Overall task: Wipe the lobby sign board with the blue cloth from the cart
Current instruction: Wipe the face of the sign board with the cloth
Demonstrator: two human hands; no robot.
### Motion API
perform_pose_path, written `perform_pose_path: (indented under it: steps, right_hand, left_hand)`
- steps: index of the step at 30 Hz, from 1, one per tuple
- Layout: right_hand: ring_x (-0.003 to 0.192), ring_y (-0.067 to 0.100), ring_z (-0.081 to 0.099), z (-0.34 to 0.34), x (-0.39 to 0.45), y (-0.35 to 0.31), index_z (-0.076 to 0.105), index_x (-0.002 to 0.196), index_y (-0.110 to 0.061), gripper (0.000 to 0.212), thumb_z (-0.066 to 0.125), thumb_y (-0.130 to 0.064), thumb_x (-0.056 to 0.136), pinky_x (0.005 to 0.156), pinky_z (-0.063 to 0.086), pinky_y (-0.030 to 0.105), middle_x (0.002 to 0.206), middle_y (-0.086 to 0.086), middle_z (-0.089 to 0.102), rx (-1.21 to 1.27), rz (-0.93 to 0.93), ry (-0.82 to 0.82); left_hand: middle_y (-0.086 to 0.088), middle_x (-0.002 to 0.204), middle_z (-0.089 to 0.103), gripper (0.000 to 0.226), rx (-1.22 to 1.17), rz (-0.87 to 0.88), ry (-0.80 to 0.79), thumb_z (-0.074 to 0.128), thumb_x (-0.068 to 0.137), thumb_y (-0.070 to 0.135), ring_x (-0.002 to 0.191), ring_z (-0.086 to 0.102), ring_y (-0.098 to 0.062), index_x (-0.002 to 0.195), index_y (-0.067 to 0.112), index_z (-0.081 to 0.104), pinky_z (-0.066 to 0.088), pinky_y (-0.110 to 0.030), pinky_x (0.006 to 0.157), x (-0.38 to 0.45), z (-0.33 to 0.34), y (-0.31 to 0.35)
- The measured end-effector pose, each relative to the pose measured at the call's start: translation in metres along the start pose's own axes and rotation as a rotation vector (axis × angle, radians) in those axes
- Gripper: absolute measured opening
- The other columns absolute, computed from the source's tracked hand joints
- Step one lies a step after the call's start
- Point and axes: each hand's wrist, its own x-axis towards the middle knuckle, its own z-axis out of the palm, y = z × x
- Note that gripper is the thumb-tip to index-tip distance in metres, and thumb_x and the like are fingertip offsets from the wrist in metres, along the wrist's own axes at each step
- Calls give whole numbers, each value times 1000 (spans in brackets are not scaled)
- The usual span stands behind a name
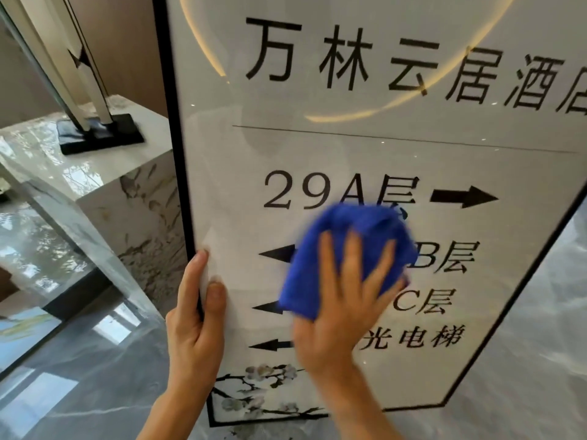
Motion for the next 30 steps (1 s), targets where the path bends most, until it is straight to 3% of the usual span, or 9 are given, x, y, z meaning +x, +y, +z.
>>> perform_pose_path:
  steps: [4,10,12,16,19,22,25,28,30]
  right_hand:
    - [157,26,6,11,-54,-30,14,160,-35,89,56,-44,81,124,0,57,169,-14,6,-41,-259,-166]
    - [156,15,13,-11,-45,33,17,159,-34,69,46,-34,97,126,3,49,167,-17,14,-9,-471,-206]
    - [156,16,13,-27,-29,80,21,159,-33,78,56,-32,89,126,4,50,166,-13,20,-34,-434,-147]
    - [154,31,21,-61,19,171,38,151,-18,52,49,-26,100,120,14,67,157,8,37,-37,-30,-36]
    - [156,32,15,-73,33,194,26,158,-27,55,34,-38,106,127,2,52,166,-2,26,33,68,0]
    - [155,38,12,-63,28,173,23,159,-31,60,40,-19,103,126,-2,51,166,-2,23,83,113,82]
    - [151,49,18,-45,13,132,32,156,-20,57,40,-10,101,121,4,68,160,16,35,160,134,119]
    - [141,57,32,-20,-14,83,48,140,0,42,35,-22,106,110,16,77,148,27,49,144,115,24]
    - [143,51,33,-5,-34,41,49,141,-9,47,29,-36,108,111,17,77,152,15,48,155,63,-49]
  left_hand:
    - [57,113,49,45,-34,-30,-20,42,105,29,93,44,38,139,57,36,29,14,75,-1,-2,-10]
    - [53,123,47,36,-36,-55,-13,39,102,53,102,45,34,138,59,37,31,11,81,4,-2,-10]
    - [51,124,48,36,-54,-77,-9,40,100,59,104,49,30,136,61,38,35,9,81,5,-2,-11]
    - [50,126,47,37,-57,-120,-14,39,96,67,106,50,27,133,65,37,38,6,82,0,-4,-14]
    - [53,126,45,37,-49,-126,-14,39,97,66,110,45,30,133,66,37,33,8,85,-10,-3,-15]
    - [51,126,47,36,-44,-134,-3,38,98,63,108,47,28,134,64,37,34,8,84,-15,-2,-19]
    - [49,129,46,36,-27,-103,-8,38,102,53,111,46,27,137,60,36,33,8,86,-15,-1,-22]
    - [49,121,50,40,-11,-68,-23,40,105,39,102,49,28,139,60,34,33,8,83,-11,1,-24]
    - [50,119,51,47,4,-40,-31,40,104,28,99,48,30,139,60,33,33,10,80,-10,3,-24]
